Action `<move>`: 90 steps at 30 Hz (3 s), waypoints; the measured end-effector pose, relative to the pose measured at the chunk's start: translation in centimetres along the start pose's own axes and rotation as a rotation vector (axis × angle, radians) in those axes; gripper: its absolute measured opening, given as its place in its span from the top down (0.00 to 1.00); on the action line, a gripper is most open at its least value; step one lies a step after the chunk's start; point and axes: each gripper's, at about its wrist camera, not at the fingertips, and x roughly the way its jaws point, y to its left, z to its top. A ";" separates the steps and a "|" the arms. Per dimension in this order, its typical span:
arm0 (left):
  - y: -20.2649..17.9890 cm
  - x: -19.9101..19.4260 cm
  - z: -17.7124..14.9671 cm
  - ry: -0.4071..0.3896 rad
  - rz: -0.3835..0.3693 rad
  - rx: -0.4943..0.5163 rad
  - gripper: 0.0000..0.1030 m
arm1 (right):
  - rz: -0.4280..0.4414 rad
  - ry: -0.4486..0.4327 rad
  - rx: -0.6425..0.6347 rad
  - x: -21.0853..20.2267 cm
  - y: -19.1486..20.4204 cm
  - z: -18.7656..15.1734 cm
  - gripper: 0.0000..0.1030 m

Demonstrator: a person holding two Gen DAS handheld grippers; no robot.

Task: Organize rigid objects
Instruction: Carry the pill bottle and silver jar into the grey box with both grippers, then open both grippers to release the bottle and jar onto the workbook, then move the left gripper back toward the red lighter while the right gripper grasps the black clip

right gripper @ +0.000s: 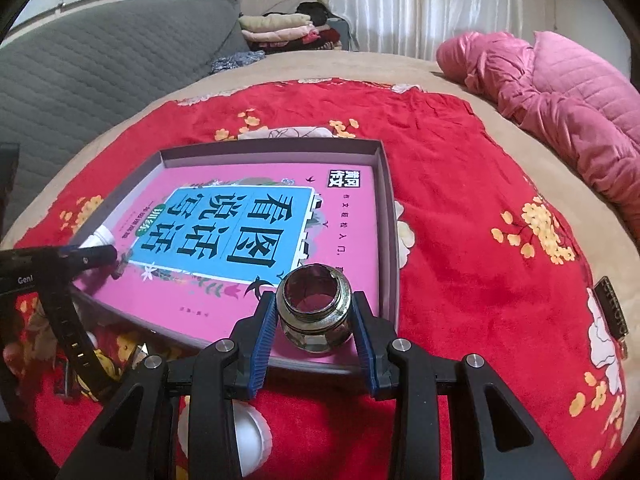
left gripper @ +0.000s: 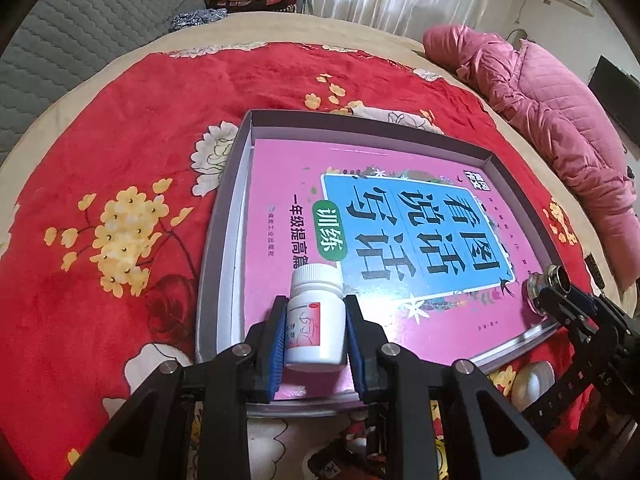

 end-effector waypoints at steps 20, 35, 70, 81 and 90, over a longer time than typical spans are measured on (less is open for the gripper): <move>0.8 -1.5 -0.4 -0.001 -0.017 -0.054 0.74 | 0.068 -0.079 0.064 -2.0 -0.5 0.5 0.49; 0.5 -5.5 -1.2 -0.080 -0.015 -0.049 0.59 | 0.069 -0.172 0.059 -4.5 -0.4 0.4 0.31; -2.5 -7.8 -6.3 -0.023 -0.006 0.030 0.47 | 0.016 -0.097 0.028 -6.9 1.1 -3.2 0.28; -3.2 -7.9 -7.3 0.003 -0.002 0.050 0.47 | 0.042 -0.037 0.016 -7.4 2.1 -4.4 0.28; -2.3 -8.3 -7.6 0.009 0.000 0.027 0.47 | 0.001 -0.037 0.079 -8.3 0.6 -4.7 0.28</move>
